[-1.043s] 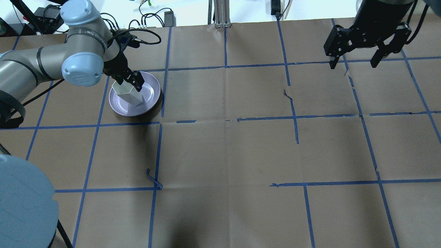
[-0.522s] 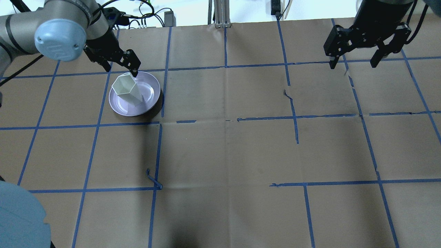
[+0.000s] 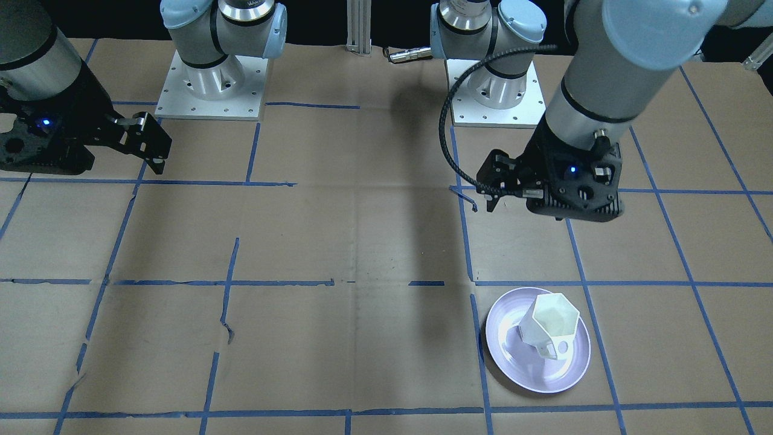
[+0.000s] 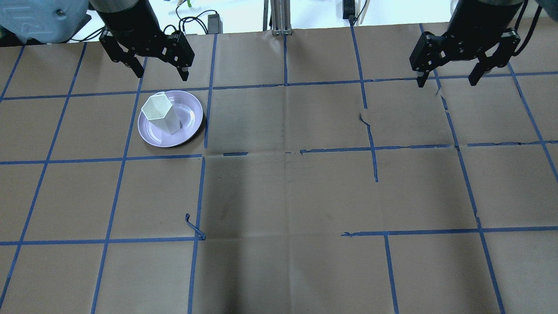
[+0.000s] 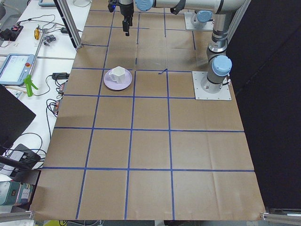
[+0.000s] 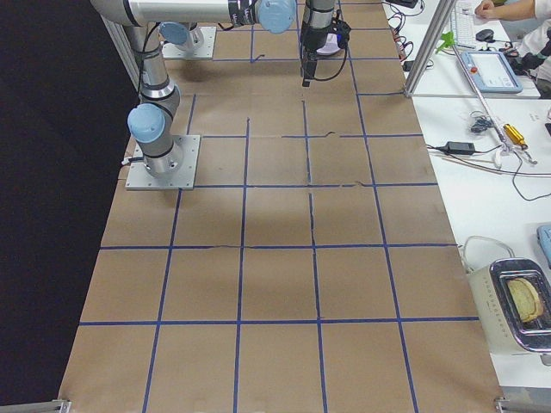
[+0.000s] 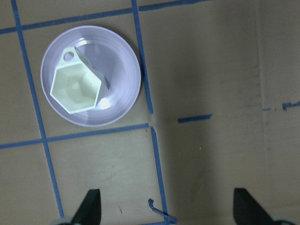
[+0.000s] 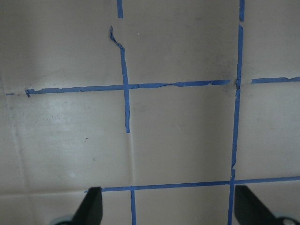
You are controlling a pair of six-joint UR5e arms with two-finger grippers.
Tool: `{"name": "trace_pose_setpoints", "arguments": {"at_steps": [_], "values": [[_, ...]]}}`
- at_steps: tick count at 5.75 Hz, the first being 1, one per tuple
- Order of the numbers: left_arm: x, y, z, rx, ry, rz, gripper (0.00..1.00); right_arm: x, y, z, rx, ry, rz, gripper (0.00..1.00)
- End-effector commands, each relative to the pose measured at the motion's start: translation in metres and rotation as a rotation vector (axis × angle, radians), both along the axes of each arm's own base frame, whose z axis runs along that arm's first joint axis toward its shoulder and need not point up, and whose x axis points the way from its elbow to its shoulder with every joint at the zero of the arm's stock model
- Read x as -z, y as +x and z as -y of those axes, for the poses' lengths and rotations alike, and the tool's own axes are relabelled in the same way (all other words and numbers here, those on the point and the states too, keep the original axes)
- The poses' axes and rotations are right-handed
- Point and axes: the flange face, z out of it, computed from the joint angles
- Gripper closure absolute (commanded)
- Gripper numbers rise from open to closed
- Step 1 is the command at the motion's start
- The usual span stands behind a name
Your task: Flip cup and place on plate
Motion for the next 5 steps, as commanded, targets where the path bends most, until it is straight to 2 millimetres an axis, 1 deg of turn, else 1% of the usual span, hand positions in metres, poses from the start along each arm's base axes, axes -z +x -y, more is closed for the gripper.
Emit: {"name": "trace_pose_setpoints", "arguments": {"at_steps": [1, 2, 3, 5], "values": [[0.000, 0.006, -0.059, -0.017, -0.001, 0.000, 0.01, 0.000, 0.000, 0.000, 0.000, 0.000, 0.000, 0.00], [-0.002, 0.012, -0.060, -0.029, -0.003, -0.010, 0.01, 0.000, 0.000, 0.000, 0.000, 0.000, 0.000, 0.00], [-0.005, 0.014, -0.051, -0.034, -0.023, -0.012, 0.01, 0.000, 0.000, 0.000, 0.000, 0.000, 0.000, 0.00], [-0.004, 0.016, -0.050, -0.043, -0.022, -0.010, 0.01, 0.000, 0.000, 0.000, 0.000, 0.000, 0.000, 0.00]]}}
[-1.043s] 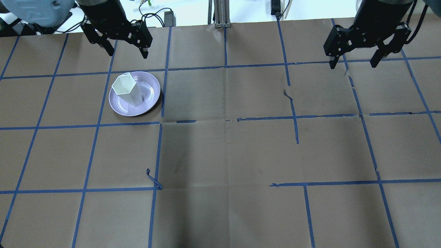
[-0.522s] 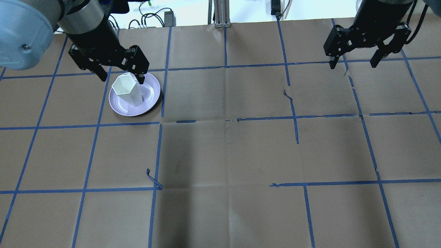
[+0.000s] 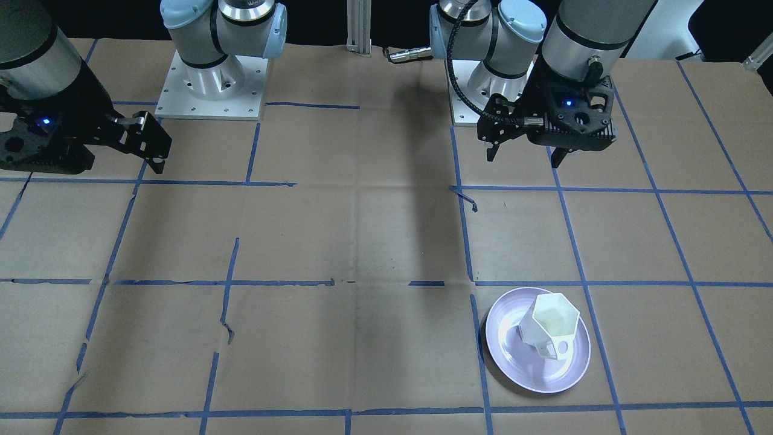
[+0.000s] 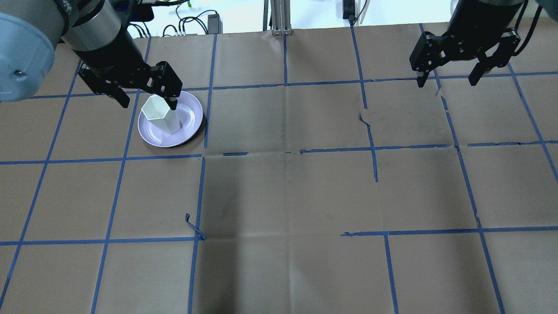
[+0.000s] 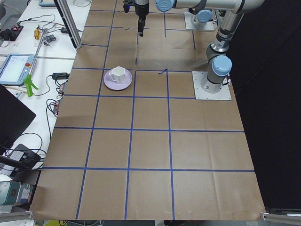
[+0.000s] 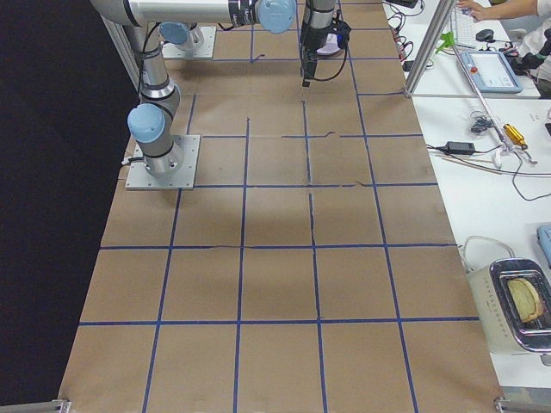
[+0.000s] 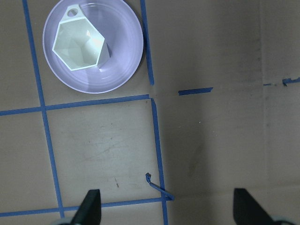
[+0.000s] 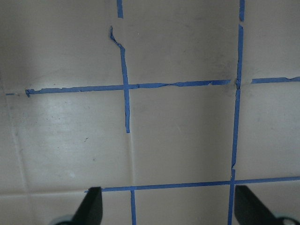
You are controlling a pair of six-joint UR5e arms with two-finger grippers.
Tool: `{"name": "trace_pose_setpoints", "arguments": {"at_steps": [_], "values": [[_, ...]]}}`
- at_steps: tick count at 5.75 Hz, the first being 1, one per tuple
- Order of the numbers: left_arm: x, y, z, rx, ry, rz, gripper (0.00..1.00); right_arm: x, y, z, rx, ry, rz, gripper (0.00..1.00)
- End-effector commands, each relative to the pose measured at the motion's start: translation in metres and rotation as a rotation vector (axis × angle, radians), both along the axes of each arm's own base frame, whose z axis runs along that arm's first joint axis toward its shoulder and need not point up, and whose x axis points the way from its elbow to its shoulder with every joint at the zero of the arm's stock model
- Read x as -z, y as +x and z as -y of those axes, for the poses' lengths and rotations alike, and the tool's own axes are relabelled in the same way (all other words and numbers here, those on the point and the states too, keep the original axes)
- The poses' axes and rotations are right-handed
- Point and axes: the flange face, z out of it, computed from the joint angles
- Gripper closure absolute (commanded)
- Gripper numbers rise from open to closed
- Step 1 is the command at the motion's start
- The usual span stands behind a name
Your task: Flip cup and place on plate
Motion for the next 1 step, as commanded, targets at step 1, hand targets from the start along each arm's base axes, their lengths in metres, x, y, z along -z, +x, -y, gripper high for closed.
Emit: {"name": "trace_pose_setpoints", "arguments": {"at_steps": [1], "values": [[0.0003, 0.0012, 0.0011, -0.004, -0.001, 0.002, 0.01, 0.0000, 0.0000, 0.0000, 0.000, 0.000, 0.000, 0.00]]}}
